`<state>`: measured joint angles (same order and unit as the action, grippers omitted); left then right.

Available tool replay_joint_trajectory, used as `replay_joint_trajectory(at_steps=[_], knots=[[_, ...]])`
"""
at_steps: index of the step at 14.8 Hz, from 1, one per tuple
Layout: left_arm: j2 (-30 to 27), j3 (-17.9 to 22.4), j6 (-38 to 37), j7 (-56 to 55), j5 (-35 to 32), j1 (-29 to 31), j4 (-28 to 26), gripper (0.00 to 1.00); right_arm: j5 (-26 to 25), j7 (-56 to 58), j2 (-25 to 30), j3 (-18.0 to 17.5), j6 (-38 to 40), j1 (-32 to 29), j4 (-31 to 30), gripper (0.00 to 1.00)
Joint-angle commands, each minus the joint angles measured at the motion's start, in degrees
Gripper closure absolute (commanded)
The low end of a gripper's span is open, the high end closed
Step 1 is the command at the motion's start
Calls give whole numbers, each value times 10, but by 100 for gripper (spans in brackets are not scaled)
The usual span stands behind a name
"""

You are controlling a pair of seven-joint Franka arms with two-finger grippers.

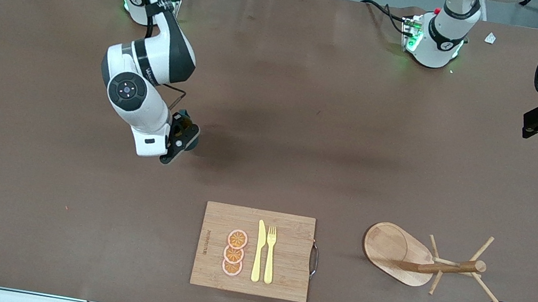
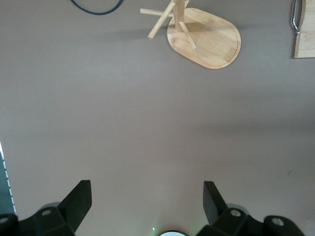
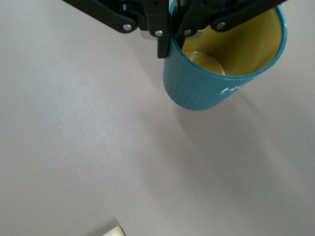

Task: Transfer cup from left to right arm and place
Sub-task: 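Carry the teal mug with the right gripper and set it down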

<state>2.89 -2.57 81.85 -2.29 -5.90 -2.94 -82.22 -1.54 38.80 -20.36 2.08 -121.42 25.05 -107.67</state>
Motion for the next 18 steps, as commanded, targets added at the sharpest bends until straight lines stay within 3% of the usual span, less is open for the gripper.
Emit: replay_joint_trajectory(at_steps=[1, 5, 8, 14, 18], knots=[[-12, 0, 4, -4, 8, 1, -6, 0, -29, 146, 38, -5, 11, -63, -19, 100], [-13, 1, 2, -3, 9, 3, -7, 0, -45, 388, 37, -5, 7, -157, -17, 100], [-11, 0, 3, -3, 9, 1, -7, 0, -78, 471, 33, -6, -1, -192, -17, 100], [-10, 0, 4, -1, 8, 2, -6, 0, -80, 674, -7, -6, -87, -245, -19, 100], [-10, 0, 5, 4, 7, 3, -6, 0, -79, 732, -22, -7, -118, -276, -43, 100]])
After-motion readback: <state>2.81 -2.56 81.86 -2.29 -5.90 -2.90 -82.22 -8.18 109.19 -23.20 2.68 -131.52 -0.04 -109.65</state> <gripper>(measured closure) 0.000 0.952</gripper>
